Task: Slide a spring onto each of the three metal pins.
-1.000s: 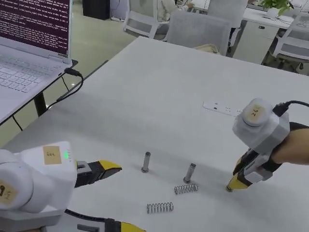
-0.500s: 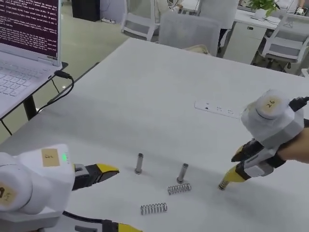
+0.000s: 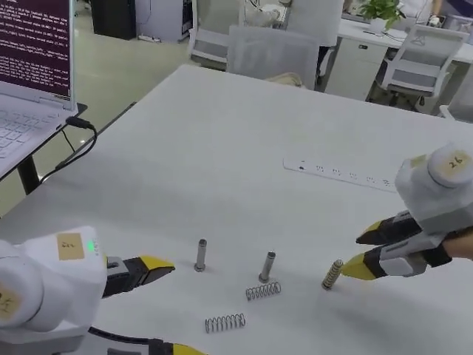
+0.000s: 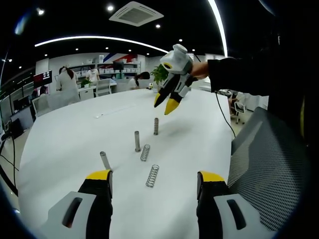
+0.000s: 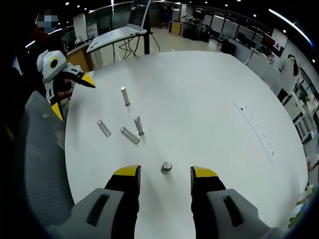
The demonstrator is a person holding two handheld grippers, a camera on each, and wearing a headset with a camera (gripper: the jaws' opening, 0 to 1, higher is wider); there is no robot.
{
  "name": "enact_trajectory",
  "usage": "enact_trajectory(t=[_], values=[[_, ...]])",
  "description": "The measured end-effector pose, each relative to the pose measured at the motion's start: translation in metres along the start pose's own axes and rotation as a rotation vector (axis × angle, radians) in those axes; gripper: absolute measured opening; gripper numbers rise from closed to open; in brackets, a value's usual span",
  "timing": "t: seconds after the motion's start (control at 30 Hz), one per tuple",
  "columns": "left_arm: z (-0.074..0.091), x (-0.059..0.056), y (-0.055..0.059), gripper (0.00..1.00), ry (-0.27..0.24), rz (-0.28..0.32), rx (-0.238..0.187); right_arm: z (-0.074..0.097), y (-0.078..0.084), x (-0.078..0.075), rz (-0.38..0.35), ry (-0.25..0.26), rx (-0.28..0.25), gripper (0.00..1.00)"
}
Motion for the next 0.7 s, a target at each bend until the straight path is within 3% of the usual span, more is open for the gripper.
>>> enact_trajectory(t=[0.43,0.7], values=[[-0.001,0.001,0.0,0.64,0.003,-0.006,0.01,0.021,0.012,0.013,-0.051,0.046,-0.098,0.4],[-0.005,0.003,0.003,0.63,0.006,-0.002,0.021,0.026,0.025,0.021,-0.109,0.038,-0.171,0.4]])
Point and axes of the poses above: the centre of the closed fingertips' face, and the gripper's own axes: z roughly backward along the fingers, x roughly to its left, y roughly out of its underside, the point moved 10 cm from there along z, roughly backward along the fingers, and after that the axes turned 11 degrees about x, right-handed, at the moved point
